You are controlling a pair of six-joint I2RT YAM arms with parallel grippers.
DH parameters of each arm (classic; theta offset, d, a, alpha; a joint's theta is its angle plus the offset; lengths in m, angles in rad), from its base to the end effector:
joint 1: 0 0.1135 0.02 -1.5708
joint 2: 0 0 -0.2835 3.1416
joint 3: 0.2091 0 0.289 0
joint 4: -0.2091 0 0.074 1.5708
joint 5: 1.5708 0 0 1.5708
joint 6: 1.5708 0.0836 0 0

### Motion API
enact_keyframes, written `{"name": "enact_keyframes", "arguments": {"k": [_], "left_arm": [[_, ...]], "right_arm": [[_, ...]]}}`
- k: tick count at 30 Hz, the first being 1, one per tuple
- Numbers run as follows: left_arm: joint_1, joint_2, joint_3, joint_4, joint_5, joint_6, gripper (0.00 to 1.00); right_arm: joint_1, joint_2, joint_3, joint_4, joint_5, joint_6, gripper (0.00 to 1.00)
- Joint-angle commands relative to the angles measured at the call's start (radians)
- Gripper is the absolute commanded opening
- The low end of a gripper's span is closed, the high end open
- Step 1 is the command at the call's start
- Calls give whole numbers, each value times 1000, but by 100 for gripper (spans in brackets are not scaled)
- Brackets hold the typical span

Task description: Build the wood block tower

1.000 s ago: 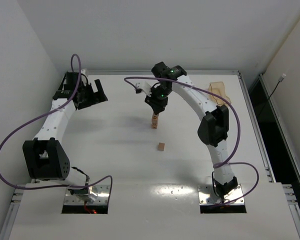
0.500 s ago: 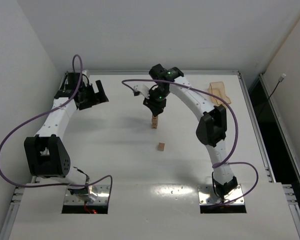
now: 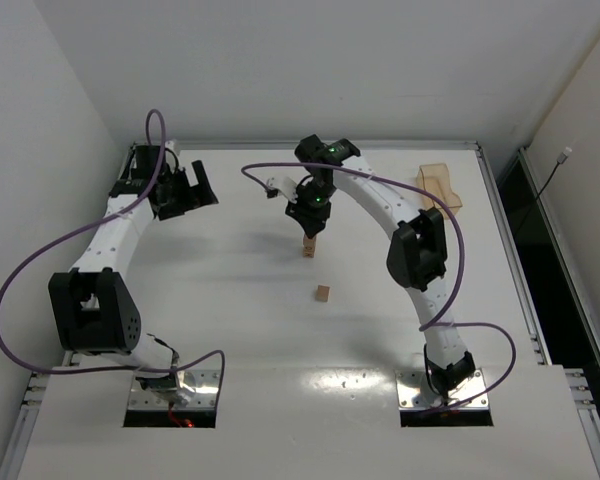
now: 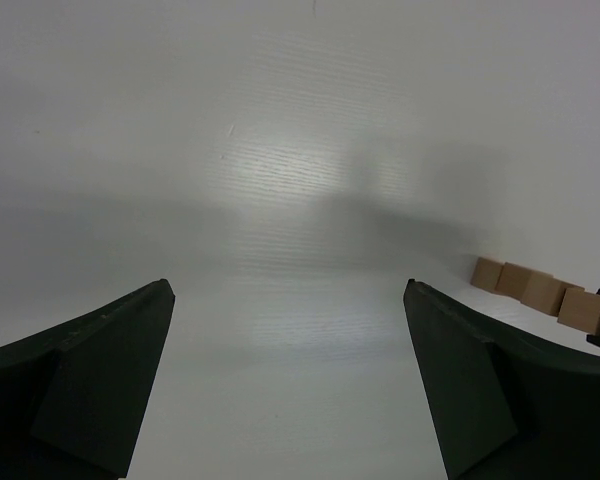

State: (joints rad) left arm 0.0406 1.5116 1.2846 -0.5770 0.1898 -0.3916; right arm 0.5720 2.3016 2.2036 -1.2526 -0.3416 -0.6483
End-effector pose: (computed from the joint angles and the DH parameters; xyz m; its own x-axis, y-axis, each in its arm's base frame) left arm 0.4008 0.0005 0.2789 -0.6998 -0.4035 -0.5895 -0.1906 0.9007 -0.3904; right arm 0.4303 0.3103 0.2076 -0.3089 -0.8755 -0.3715 -0.9510 0.2810 0.1287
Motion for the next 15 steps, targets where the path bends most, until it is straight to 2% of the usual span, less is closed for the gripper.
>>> {"name": "enact_keyframes", "arguments": {"k": [1, 4, 6, 8, 11, 12, 15], "left_arm": [[-2, 12, 25, 26, 20, 11, 99], [-2, 12, 25, 26, 20, 11, 99], [-2, 12, 25, 26, 20, 11, 99], [-2, 12, 25, 26, 20, 11, 99], [-2, 12, 25, 26, 20, 11, 99], [-2, 21, 25, 26, 20, 11, 99], [-2, 21, 25, 26, 20, 11, 99]], "right_arm": [[5, -13, 41, -4, -10, -13, 10], [5, -4, 41, -4, -10, -13, 13], [5, -4, 41, -4, -10, -13, 22], [5, -4, 41, 7, -10, -13, 27], [5, -4, 41, 19, -10, -4, 27], [5, -4, 50, 37, -10, -4, 22], [5, -14, 50, 51, -10, 15, 16]]}}
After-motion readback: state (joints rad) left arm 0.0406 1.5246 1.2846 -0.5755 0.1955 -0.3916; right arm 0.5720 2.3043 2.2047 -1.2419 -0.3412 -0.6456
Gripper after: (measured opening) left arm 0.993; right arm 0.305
